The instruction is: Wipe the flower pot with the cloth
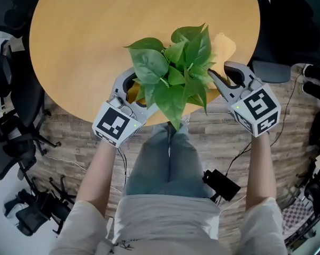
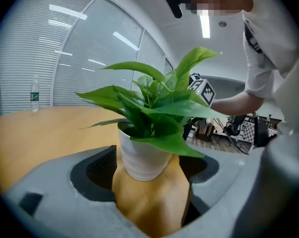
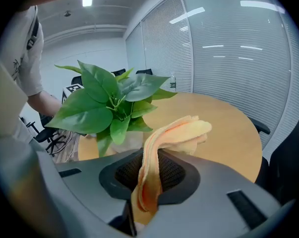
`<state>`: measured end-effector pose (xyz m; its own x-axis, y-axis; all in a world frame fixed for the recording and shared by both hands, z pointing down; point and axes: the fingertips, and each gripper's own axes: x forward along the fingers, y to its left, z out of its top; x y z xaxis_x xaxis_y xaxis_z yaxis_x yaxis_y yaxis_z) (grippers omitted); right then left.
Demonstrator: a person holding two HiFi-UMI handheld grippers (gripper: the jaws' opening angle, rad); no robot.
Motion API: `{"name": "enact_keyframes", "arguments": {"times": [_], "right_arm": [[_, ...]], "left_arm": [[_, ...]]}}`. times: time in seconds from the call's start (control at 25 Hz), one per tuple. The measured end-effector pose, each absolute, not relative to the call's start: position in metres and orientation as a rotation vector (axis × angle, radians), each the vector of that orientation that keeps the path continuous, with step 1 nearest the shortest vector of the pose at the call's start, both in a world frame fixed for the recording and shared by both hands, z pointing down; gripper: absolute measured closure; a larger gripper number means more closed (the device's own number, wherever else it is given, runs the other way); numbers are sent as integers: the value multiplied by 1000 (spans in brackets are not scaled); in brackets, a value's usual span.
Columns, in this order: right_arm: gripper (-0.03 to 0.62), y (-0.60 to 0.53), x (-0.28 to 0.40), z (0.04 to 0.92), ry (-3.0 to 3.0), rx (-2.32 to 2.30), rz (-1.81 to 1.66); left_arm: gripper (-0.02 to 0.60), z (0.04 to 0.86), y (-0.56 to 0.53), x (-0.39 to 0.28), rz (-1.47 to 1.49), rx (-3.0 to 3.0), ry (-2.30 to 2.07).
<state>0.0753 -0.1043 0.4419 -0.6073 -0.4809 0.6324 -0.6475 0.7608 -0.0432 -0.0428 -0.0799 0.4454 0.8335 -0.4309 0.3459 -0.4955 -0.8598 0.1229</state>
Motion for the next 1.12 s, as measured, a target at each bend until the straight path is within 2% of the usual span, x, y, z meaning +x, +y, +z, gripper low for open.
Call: {"name": "enact_keyframes", "arguments": {"times": [0.64, 1.12], "right_arm": [[533, -121, 27, 459, -2340, 520, 188], [533, -111, 23, 464, -2253, 383, 28]], "left_arm": [[204, 448, -81, -37, 450, 2802, -658], [204, 449, -82, -37, 461, 2812, -661]]}}
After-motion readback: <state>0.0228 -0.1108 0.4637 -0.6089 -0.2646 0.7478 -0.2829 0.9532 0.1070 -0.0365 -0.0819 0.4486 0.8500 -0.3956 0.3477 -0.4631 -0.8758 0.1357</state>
